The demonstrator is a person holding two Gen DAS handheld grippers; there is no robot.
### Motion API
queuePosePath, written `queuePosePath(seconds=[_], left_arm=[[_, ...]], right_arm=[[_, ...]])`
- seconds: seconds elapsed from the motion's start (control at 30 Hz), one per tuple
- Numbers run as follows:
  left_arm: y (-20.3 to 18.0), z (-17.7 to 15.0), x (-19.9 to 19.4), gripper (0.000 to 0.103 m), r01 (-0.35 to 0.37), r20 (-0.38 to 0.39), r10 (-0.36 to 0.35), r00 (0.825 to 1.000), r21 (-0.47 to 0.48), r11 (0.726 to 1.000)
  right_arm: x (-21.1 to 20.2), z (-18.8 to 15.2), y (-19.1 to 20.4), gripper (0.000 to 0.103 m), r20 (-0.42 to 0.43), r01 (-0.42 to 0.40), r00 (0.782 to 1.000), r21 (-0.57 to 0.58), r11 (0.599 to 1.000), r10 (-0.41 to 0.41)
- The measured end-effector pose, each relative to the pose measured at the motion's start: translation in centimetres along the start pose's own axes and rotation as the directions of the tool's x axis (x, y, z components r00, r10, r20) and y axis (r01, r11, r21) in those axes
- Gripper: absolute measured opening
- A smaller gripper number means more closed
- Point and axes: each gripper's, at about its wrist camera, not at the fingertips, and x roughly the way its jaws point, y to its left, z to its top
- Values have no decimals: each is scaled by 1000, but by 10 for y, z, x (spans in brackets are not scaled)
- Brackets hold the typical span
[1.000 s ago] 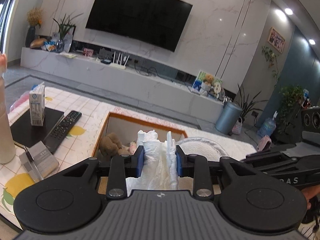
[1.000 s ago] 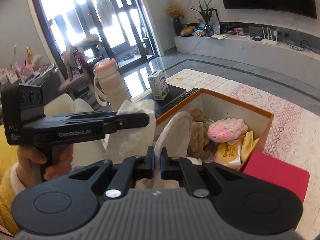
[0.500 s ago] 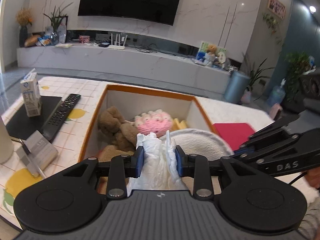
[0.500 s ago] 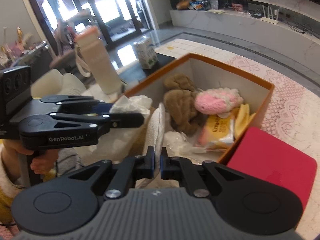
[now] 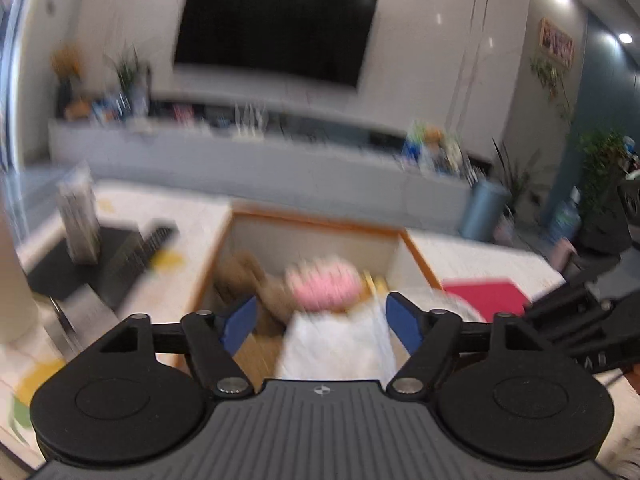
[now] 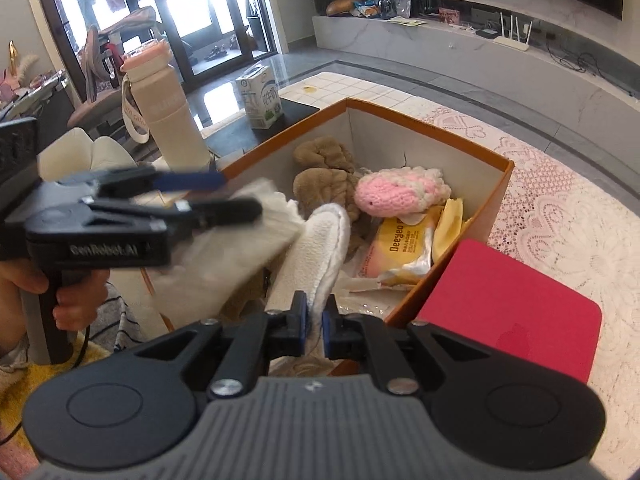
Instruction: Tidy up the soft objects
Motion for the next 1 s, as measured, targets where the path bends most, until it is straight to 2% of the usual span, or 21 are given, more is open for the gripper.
queuePosePath(seconds=[0.1, 0.17, 0.2, 0.23, 0.27, 0.33, 0.4, 0.47, 0.5, 0.57, 0.63, 0.73, 0.83, 0.9, 1.0], left_arm=[[-2, 5, -12, 92, -60, 79, 60, 995, -6, 998], [1, 8, -16, 92, -82, 104, 87, 991, -44, 996], [3, 8, -17, 92, -90, 113, 96, 989, -62, 994], [6, 9, -17, 92, -99, 118, 107, 987, -77, 992], [7, 10, -18, 92, -110, 121, 120, 985, -90, 990], [9, 12, -22, 92, -128, 124, 139, 982, -94, 987], [8, 16, -27, 92, -137, 132, 149, 980, -98, 986], [3, 21, -32, 92, -126, 131, 140, 981, -113, 986], [-1, 23, -35, 92, -116, 130, 132, 983, -122, 986], [-12, 30, -40, 92, -94, 122, 109, 986, -121, 988], [-29, 35, -43, 92, -64, 118, 74, 990, -86, 994], [-64, 38, -48, 92, -45, 114, 45, 992, -3, 999], [-97, 38, -53, 92, -29, 115, 27, 993, 18, 999], [-115, 37, -52, 92, -2, 84, -1, 996, 38, 999], [-140, 30, -51, 92, -22, 75, 15, 997, 89, 996]], right_arm=[[-2, 0, 4, 10, 0, 35, 999, -21, 999, -35], [-4, 0, 5, 19, 0, 48, 999, -22, 999, -48], [-5, 0, 7, 29, 0, 56, 998, -27, 998, -56], [-7, -1, 9, 44, 0, 70, 998, -42, 997, -70], [-9, -1, 11, 53, 6, 91, 996, -54, 994, -91], [-16, -2, 13, 85, 23, 129, 992, -54, 990, -128], [-24, -3, 13, 88, 36, 157, 987, -32, 987, -156], [-34, -6, 15, 93, 54, 219, 974, -21, 975, -218], [-40, -8, 17, 97, 68, 265, 962, -18, 964, -264], [-53, -12, 20, 99, 109, 369, 924, 7, 930, -367], [-71, -18, 21, 100, 144, 430, 888, 73, 900, -437], [-100, -31, 18, 100, 187, 443, 857, 210, 872, -480], [-123, -47, 18, 100, 201, 476, 815, 303, 826, -543], [-135, -60, 19, 100, 213, 492, 787, 350, 797, -579], [-148, -82, 19, 100, 220, 487, 770, 405, 774, -599]])
